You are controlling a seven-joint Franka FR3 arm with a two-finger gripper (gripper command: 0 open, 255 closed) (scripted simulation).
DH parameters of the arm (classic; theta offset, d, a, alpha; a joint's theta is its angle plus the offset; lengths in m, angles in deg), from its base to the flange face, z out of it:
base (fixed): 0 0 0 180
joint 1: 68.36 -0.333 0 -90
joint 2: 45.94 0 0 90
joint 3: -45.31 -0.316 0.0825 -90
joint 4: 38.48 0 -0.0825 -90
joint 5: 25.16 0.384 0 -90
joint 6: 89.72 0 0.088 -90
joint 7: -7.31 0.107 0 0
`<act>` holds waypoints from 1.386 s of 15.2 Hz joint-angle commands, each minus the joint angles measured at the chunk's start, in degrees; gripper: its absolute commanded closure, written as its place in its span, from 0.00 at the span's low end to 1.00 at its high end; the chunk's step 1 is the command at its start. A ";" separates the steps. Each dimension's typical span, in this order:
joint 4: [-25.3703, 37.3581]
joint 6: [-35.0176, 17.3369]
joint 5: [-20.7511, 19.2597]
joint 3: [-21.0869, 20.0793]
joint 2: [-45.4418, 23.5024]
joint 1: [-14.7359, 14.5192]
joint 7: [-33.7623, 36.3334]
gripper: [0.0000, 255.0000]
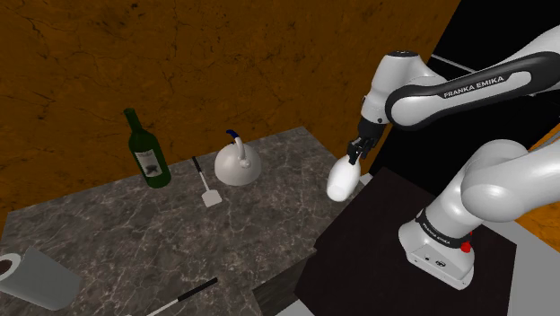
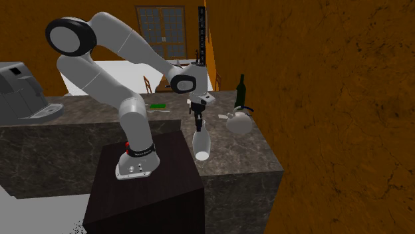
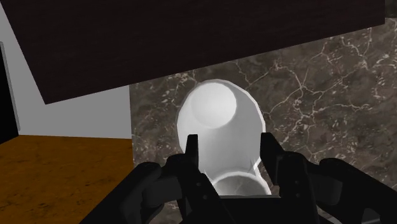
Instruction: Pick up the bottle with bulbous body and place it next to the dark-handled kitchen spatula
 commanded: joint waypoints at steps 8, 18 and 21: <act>1.72 4.46 -0.05 -0.05 2.73 0.05 0.08 1.00; 7.04 14.59 -0.09 -0.15 7.55 0.10 0.25 1.00; 8.87 17.37 -0.10 -0.17 8.50 0.10 0.29 1.00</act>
